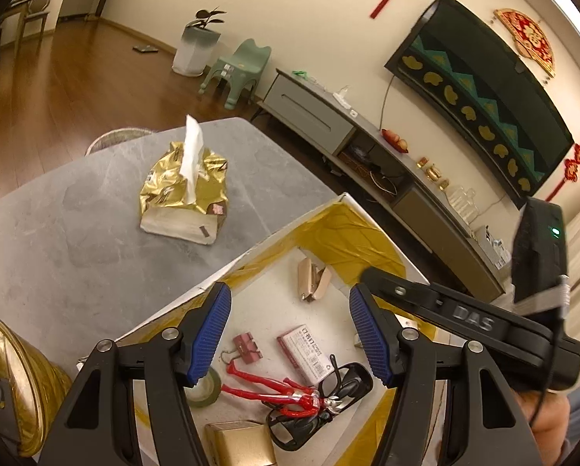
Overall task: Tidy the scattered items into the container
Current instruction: 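Lift both open tools away from the box toward the table items, then grasp white charger with right tool, then grasp white printed tube with left tool while right tool holds charger, then carry charger in right tool while left tool carries tube over box, then open right tool to drop charger while left tool drops tube into box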
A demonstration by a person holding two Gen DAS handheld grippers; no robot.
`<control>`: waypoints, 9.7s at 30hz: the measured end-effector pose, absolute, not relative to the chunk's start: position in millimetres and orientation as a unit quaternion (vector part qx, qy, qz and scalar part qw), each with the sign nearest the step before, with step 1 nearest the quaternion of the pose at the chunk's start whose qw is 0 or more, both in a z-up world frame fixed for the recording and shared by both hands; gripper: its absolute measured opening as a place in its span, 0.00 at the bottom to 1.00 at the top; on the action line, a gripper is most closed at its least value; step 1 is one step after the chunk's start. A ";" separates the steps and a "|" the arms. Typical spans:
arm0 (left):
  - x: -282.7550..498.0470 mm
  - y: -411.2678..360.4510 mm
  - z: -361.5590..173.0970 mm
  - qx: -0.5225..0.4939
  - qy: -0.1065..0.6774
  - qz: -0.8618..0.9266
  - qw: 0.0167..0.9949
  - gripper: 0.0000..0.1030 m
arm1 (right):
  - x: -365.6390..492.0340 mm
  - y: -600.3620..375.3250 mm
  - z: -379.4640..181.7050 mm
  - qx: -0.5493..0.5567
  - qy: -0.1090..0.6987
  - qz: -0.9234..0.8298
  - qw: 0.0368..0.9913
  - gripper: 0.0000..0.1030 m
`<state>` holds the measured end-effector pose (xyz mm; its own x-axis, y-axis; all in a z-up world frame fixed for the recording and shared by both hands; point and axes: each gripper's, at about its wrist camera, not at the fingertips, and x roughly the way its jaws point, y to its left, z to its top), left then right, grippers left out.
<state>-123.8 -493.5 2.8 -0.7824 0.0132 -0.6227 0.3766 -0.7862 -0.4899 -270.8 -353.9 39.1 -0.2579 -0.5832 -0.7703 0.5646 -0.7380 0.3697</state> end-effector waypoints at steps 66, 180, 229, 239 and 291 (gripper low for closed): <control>-111.8 -280.4 23.6 0.312 0.086 -0.939 -0.116 0.63 | -179.6 -45.4 -37.2 0.485 0.003 -0.851 0.200 0.40; -119.3 -249.4 34.3 0.323 0.123 -0.907 -0.241 0.20 | -127.1 -128.2 61.4 0.400 0.029 -0.891 0.212 0.31; -146.1 -453.7 36.4 0.279 0.295 -0.911 -0.076 0.20 | -172.9 -306.8 116.9 0.358 0.114 -0.877 0.300 0.31; -161.9 -480.2 14.7 0.298 0.338 -0.892 -0.039 0.20 | -209.8 -327.7 106.3 0.391 0.094 -0.861 0.312 0.31; -163.0 -435.1 24.2 0.324 0.254 -0.911 0.015 0.52 | -174.8 -253.7 82.1 0.399 0.149 -0.845 0.324 0.49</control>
